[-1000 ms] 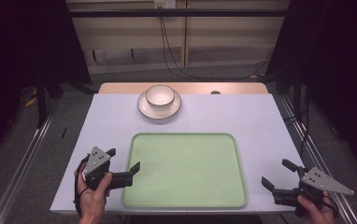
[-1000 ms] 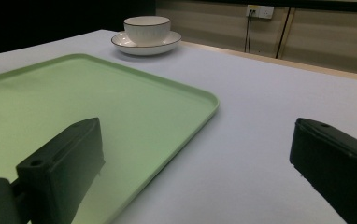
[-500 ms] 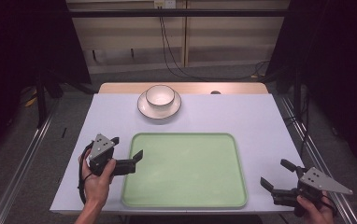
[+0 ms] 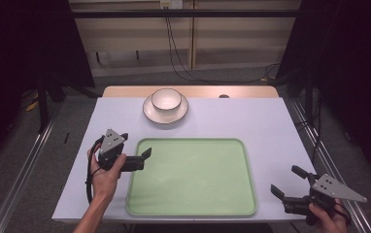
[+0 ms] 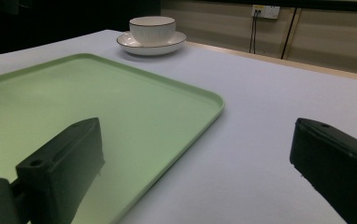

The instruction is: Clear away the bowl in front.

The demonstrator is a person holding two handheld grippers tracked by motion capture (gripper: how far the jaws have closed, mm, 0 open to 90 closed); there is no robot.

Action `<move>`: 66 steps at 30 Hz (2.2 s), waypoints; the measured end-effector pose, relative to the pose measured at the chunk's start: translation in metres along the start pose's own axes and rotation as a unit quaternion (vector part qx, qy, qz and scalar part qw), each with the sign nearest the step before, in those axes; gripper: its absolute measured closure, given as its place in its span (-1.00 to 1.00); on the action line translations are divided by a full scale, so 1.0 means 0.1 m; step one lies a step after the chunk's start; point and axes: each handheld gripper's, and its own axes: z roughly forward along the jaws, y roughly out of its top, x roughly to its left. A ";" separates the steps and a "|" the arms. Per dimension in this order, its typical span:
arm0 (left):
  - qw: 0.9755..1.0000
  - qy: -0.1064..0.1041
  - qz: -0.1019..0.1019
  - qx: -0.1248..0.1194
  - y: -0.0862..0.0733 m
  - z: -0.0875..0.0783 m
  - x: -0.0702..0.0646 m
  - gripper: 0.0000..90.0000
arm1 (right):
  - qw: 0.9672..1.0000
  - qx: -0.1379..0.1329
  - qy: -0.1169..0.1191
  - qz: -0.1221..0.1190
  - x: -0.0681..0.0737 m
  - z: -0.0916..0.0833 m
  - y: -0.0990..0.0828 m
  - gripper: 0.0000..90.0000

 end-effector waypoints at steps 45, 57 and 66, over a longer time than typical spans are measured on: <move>1.000 0.003 -0.006 0.029 0.55 0.77 0.28 -0.88 | 1.000 -0.006 0.006 0.002 0.00 -0.02 0.00 -0.94; 0.998 0.025 0.001 0.055 0.77 1.08 0.44 -0.83 | 1.000 -0.007 0.011 0.003 0.01 -0.02 0.00 -0.94; 0.994 0.043 -0.024 0.093 0.88 1.32 0.55 -0.72 | 1.000 -0.006 0.014 -0.002 0.03 -0.01 0.00 -0.94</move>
